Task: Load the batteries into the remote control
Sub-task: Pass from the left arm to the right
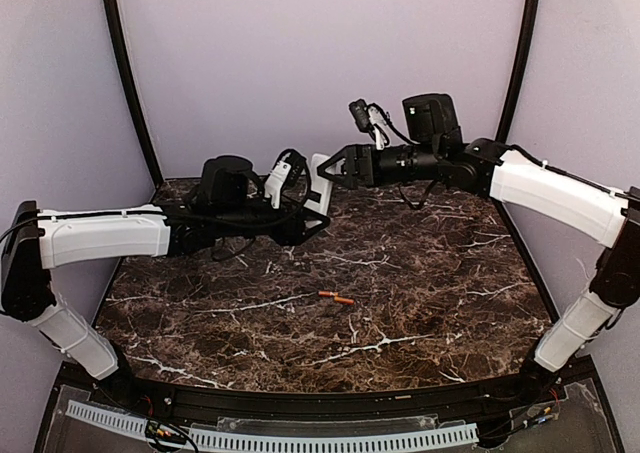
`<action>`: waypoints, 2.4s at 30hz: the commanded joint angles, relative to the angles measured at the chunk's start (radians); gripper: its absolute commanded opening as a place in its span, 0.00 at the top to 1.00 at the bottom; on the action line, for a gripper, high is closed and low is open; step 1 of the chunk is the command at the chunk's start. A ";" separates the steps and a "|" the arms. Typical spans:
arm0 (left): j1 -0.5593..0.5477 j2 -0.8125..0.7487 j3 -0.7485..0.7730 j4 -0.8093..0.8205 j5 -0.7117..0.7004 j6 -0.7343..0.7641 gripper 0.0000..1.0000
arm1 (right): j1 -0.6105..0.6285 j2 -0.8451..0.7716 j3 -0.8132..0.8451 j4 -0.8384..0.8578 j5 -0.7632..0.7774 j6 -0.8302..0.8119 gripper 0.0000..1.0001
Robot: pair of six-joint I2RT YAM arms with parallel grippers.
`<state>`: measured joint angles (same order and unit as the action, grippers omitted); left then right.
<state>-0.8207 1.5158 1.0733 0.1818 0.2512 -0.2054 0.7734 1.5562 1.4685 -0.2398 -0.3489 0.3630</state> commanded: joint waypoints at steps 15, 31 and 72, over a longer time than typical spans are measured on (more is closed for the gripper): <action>-0.024 0.015 0.049 -0.025 -0.101 0.051 0.69 | -0.032 0.122 0.064 0.065 -0.114 0.149 0.57; -0.027 0.024 0.087 -0.064 -0.015 0.051 0.42 | -0.124 0.061 -0.063 0.207 -0.251 0.207 1.00; 0.054 0.128 0.010 0.343 0.346 -0.576 0.46 | -0.196 -0.112 -0.365 0.555 -0.455 0.161 1.00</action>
<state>-0.7658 1.6291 1.0595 0.4618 0.5945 -0.7185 0.5739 1.4513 1.1122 0.2615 -0.7994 0.5152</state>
